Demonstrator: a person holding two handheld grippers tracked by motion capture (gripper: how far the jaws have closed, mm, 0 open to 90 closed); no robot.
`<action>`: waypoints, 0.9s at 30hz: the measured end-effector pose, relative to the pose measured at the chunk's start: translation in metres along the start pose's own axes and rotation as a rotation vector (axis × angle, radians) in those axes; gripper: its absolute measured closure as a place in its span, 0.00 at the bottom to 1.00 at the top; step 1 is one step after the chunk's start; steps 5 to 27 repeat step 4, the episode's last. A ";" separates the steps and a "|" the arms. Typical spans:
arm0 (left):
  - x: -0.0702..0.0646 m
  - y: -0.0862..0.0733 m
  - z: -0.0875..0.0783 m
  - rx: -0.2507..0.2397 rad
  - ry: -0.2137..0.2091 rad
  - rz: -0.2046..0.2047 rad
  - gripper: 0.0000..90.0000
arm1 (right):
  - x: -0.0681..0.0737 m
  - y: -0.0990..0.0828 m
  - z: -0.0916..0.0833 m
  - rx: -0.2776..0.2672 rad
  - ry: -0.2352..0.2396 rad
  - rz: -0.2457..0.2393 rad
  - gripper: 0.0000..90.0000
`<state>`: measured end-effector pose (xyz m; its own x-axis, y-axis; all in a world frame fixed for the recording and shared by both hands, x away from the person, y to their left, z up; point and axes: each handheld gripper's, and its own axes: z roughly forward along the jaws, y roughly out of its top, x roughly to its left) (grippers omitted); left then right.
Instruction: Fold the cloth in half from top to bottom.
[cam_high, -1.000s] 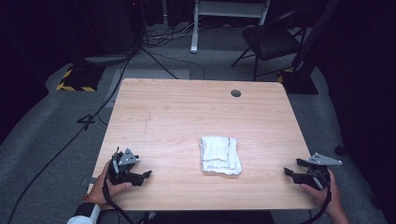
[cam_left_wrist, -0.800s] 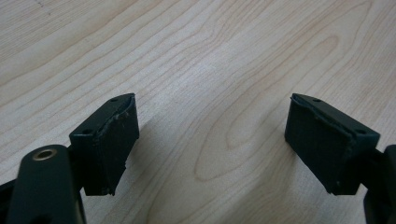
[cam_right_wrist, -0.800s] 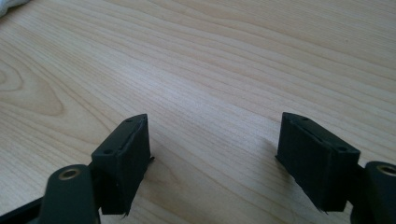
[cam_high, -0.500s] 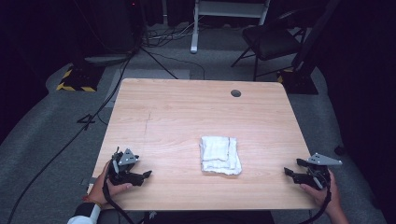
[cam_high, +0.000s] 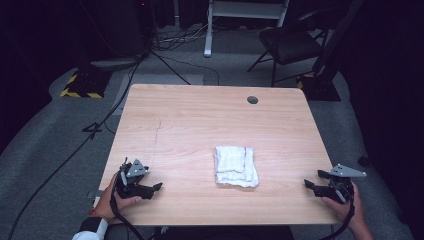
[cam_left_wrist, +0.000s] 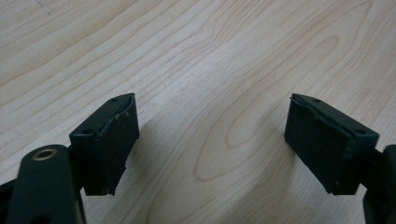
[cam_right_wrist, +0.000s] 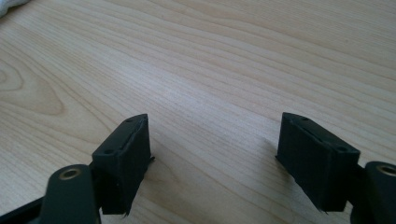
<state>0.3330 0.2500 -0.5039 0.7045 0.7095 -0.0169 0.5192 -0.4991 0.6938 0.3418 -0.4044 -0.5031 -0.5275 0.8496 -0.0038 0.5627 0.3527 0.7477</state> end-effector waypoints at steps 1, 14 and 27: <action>0.000 0.000 0.000 0.000 0.001 0.000 0.20 | 0.000 0.000 0.000 0.000 0.000 0.000 0.29; 0.000 0.000 0.000 0.000 0.001 0.001 0.20 | 0.000 0.000 0.000 0.000 0.000 0.000 0.29; 0.000 0.000 0.000 0.000 0.001 0.001 0.20 | 0.000 0.000 0.000 0.000 0.000 0.000 0.29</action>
